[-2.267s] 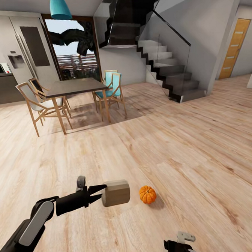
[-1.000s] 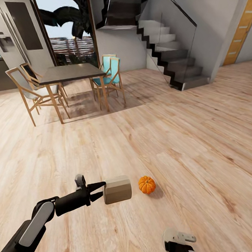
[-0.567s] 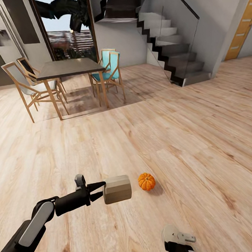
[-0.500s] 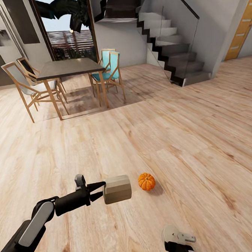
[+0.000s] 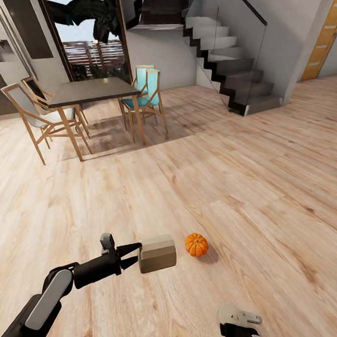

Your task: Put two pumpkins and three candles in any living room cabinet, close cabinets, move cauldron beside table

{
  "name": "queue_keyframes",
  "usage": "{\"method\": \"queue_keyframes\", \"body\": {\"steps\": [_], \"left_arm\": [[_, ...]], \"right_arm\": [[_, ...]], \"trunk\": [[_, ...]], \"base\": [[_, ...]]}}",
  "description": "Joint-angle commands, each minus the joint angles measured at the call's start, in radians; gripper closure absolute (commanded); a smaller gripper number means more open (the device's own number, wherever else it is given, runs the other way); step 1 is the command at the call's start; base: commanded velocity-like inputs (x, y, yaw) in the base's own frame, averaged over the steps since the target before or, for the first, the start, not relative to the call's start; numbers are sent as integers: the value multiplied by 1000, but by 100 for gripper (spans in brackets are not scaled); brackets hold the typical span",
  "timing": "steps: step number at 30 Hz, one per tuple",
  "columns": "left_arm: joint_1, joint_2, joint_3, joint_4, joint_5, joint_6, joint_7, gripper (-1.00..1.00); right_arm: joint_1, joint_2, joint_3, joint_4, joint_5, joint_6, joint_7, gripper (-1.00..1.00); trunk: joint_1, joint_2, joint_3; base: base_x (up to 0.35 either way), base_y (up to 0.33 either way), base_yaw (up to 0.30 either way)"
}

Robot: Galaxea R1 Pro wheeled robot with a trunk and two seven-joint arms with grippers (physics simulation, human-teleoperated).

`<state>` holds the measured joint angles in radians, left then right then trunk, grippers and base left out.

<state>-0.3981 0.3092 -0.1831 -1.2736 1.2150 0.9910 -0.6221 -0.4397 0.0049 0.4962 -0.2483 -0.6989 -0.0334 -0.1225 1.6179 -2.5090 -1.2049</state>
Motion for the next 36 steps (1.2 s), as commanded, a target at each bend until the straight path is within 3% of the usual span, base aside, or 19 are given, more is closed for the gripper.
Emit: {"method": "queue_keyframes", "body": {"steps": [1, 14, 32, 36], "left_arm": [[-1, 0, -1, 0, 2, 3, -4, 100], [-1, 0, -19, -1, 3, 3, -4, 100], [-1, 2, -22, -1, 5, 3, -4, 100], [-1, 2, -22, -1, 4, 3, -4, 100]], "right_arm": [[-1, 0, 9, 0, -10, -4, -5, -100], [-1, 0, 9, 0, -10, -4, -5, -100], [-1, 0, 9, 0, -10, -4, -5, -100], [-1, 0, 9, 0, -10, -3, -6, -100]], "trunk": [[0, 0, -1], [0, 0, -1], [0, 0, -1], [2, -1, -16]], "base": [[202, 0, 0], [143, 0, 0], [20, -5, 0], [0, 0, 0]]}}
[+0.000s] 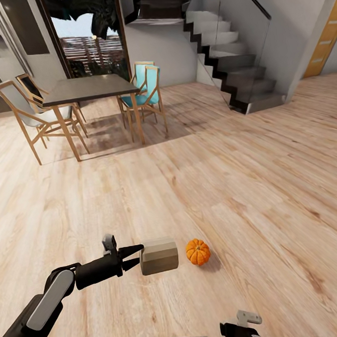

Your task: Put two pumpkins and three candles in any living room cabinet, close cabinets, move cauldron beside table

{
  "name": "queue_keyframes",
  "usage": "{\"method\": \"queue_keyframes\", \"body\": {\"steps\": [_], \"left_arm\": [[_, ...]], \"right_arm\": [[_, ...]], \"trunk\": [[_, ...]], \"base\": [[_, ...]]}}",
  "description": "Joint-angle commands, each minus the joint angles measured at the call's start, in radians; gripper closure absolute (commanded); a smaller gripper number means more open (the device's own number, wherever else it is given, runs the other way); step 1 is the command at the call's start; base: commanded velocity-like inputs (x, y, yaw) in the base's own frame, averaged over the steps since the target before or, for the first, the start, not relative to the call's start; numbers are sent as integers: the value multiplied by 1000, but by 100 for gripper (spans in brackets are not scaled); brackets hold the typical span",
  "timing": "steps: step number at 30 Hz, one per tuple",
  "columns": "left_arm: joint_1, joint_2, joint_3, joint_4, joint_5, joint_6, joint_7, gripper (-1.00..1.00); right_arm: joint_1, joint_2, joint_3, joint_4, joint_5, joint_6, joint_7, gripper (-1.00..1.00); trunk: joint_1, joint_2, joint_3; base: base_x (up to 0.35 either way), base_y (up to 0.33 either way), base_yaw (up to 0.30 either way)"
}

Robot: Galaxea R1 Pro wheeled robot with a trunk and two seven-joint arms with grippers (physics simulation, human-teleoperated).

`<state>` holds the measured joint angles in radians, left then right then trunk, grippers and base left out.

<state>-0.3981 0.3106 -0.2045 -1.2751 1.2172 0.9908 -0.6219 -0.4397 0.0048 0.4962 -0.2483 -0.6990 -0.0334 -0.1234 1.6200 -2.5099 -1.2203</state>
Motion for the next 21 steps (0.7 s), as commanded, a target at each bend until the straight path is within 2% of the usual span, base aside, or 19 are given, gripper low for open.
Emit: {"method": "queue_keyframes", "body": {"steps": [1, 16, 21], "left_arm": [[-1, 1, -1, 0, 2, 3, -4, 100], [-1, 0, -1, 0, 2, 3, -10, 100], [-1, -1, -1, 0, 2, 3, -10, 100]], "right_arm": [[-1, 0, 9, 0, -10, -3, -5, -100], [-1, 0, 9, 6, -14, 7, -19, -100], [-1, 0, 8, 7, -14, 9, -42, -100]], "trunk": [[0, -1, -5], [0, -1, -5], [0, -1, -5]], "base": [[0, 0, 0], [0, 0, 0], [0, 0, 0]]}}
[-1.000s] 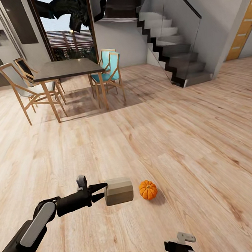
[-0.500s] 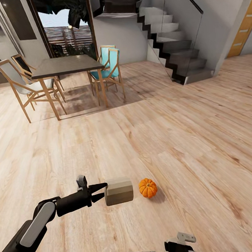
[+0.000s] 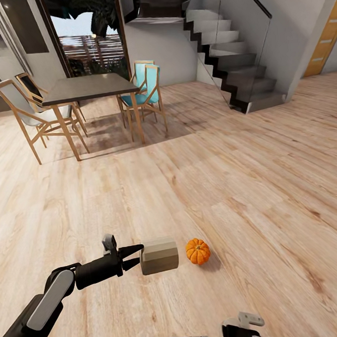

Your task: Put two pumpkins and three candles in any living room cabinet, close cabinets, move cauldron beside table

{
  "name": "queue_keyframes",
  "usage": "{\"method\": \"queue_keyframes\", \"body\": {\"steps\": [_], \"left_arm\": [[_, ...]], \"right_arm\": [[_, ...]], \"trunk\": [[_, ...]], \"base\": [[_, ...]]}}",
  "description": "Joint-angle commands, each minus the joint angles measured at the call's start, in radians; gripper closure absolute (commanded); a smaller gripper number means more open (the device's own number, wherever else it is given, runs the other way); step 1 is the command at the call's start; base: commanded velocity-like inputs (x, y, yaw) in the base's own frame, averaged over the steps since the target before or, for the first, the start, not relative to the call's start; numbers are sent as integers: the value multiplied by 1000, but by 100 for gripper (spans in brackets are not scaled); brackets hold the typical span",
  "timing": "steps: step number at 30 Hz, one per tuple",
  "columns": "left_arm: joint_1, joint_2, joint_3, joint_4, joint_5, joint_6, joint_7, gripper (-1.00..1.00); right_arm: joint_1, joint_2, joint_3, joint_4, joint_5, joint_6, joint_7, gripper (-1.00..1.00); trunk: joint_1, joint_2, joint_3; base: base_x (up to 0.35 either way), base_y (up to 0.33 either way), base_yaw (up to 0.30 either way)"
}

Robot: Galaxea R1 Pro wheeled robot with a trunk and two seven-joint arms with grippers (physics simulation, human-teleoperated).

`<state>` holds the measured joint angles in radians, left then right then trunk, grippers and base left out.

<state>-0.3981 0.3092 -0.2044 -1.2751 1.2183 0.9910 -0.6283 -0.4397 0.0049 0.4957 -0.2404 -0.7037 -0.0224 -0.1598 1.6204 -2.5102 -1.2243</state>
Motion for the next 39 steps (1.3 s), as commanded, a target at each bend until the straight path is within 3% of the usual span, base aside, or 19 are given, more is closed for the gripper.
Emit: {"method": "queue_keyframes", "body": {"steps": [1, 6, 10, 39], "left_arm": [[-1, 1, -1, 0, 1, 3, -4, 100], [-1, 1, -1, 0, 1, 3, -4, 100], [-1, 1, -1, 0, 1, 3, -4, 100], [-1, 2, -1, -1, 1, 3, -4, 100]], "right_arm": [[-1, 0, 9, 0, -9, -2, -9, -100], [-1, 0, 9, 0, -9, -3, -20, -100], [-1, 1, 9, 0, -8, -4, -21, -100], [-1, 1, 9, -1, -7, -5, -9, -100]], "trunk": [[0, 0, -1], [0, 0, -1], [2, -1, -16], [2, -1, -16]], "base": [[0, 0, 0], [0, 0, 0], [0, 0, 0], [0, 0, 0]]}}
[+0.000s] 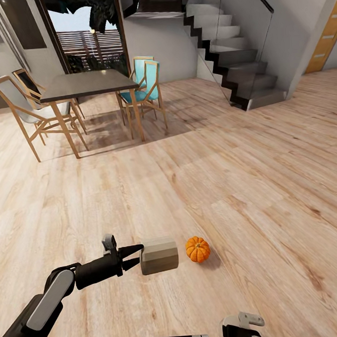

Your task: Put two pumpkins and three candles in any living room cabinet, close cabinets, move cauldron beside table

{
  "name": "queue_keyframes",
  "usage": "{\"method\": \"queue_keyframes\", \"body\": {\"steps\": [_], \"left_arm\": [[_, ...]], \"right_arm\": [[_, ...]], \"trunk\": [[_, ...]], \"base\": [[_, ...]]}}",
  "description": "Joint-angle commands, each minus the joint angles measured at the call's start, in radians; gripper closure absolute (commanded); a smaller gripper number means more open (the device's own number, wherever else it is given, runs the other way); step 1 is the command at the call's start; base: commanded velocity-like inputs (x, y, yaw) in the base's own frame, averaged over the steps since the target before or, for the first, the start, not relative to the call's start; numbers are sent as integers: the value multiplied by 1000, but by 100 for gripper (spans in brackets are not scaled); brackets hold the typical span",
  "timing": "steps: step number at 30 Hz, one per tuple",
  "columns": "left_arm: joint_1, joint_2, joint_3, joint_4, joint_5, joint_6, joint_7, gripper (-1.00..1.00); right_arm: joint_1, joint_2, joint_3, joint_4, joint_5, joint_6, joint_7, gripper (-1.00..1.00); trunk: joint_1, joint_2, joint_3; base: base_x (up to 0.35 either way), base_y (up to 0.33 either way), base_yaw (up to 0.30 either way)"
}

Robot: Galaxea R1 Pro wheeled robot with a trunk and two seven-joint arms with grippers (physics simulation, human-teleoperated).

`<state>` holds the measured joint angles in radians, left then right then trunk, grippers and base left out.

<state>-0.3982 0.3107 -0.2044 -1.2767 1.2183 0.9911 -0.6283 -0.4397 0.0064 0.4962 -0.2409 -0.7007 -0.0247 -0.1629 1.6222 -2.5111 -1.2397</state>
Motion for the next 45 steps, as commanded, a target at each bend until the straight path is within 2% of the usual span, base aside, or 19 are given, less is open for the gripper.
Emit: {"method": "queue_keyframes", "body": {"steps": [1, 19, 36, 41, 45], "left_arm": [[-1, 1, -1, 0, 1, 3, -4, 100], [-1, -1, -1, 0, 1, 3, -4, 100], [-1, 1, -1, 0, 1, 3, -4, 100], [0, 0, -1, 0, 1, 3, -4, 100], [-1, 0, -1, 0, 1, 3, -4, 100]], "right_arm": [[-1, 0, 8, 0, -10, -2, -5, -100], [-1, -2, 8, 0, -11, -1, 1, -100], [-1, -2, 8, 0, -11, -1, 34, -100], [-1, -2, 8, 0, -11, -1, 34, -100], [-1, -2, 8, 0, -11, -2, 33, -100]], "trunk": [[0, 0, -1], [0, 0, -1], [0, 0, -1], [2, -1, -20], [2, -1, -20]], "base": [[0, 0, 0], [0, 0, 0], [0, 0, 0], [0, 0, 0], [0, 0, 0]]}}
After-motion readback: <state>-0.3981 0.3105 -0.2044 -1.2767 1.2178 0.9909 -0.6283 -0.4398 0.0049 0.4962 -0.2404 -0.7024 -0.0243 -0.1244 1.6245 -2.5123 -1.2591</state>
